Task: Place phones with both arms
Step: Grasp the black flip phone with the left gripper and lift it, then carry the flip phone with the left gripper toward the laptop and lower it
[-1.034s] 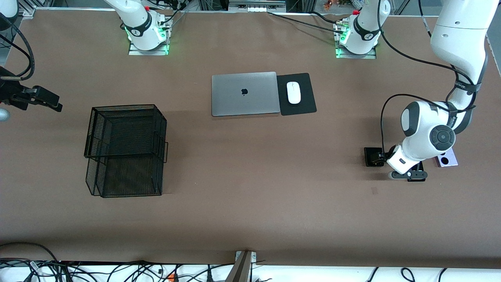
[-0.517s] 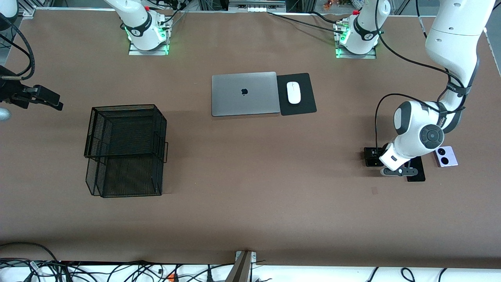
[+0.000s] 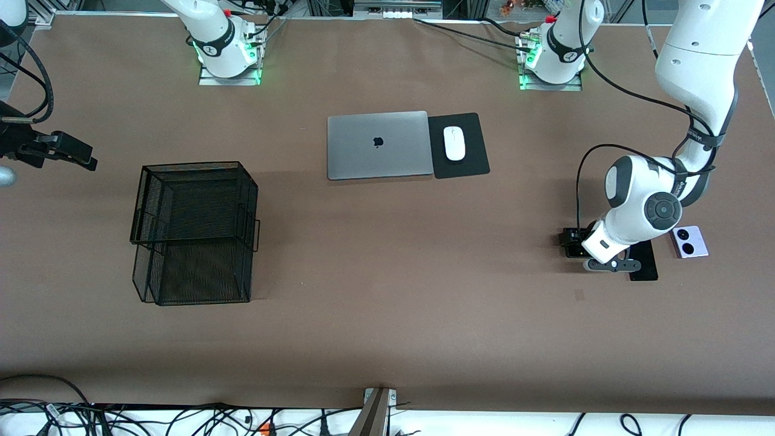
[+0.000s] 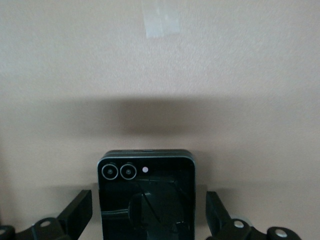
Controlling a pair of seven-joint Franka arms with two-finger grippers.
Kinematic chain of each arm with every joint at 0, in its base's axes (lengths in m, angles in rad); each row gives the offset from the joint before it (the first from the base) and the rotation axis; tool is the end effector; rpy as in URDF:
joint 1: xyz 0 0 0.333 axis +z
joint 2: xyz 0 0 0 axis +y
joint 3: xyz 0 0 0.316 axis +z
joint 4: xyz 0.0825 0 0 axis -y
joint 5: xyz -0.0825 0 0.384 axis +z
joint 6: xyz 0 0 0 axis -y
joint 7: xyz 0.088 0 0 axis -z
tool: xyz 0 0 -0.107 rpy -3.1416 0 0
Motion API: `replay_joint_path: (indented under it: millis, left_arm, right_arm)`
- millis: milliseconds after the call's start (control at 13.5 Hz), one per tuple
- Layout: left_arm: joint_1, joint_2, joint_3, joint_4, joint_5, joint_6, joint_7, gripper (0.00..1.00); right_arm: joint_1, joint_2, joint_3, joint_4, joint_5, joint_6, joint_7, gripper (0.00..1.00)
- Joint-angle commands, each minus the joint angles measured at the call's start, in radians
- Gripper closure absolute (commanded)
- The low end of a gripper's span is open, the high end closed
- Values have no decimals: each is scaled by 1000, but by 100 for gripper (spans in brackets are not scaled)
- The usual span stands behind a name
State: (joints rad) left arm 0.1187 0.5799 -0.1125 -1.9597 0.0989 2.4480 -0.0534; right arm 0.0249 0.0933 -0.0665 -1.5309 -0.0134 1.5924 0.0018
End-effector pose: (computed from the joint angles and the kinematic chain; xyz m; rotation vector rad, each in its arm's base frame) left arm 0.6060 0.0048 0.1698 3.1382 -0.0057 -0.1352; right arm 0.5834 -0.0239 0.5922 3.1215 -0.0667 -0.0499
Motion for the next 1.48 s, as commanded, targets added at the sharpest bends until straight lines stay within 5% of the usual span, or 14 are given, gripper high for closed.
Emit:
replay_joint_path:
  millis: [0,74,148,221,369,812,1403]
  left_arm:
    - [6,26,-2,-1,1,5,1,0]
    - [4,26,-1,-1,1,3,6,15]
    - [1,26,-1,-1,1,-3,6,48]
    - [1,25,-1,1,1,-3,10,62]
    - [1,9,-2,11,1,-18,10,74]
    - [-54,-12,-168,298,1,-363,-129,77]
    - [-500,148,-168,531,1,-374,-595,77]
  right_arm:
    - [-3,-12,8,2,-11,-5,10,0]
    - [-5,-12,10,2,-11,-5,10,0]
    - [-5,-12,10,2,-11,-5,10,0]
    - [-5,-12,10,0,-11,-5,10,0]
    - [-5,-7,11,0,-11,-6,10,0]
    - [-6,-7,11,0,-11,-5,10,0]
    - [-6,-3,13,0,-11,-2,10,0]
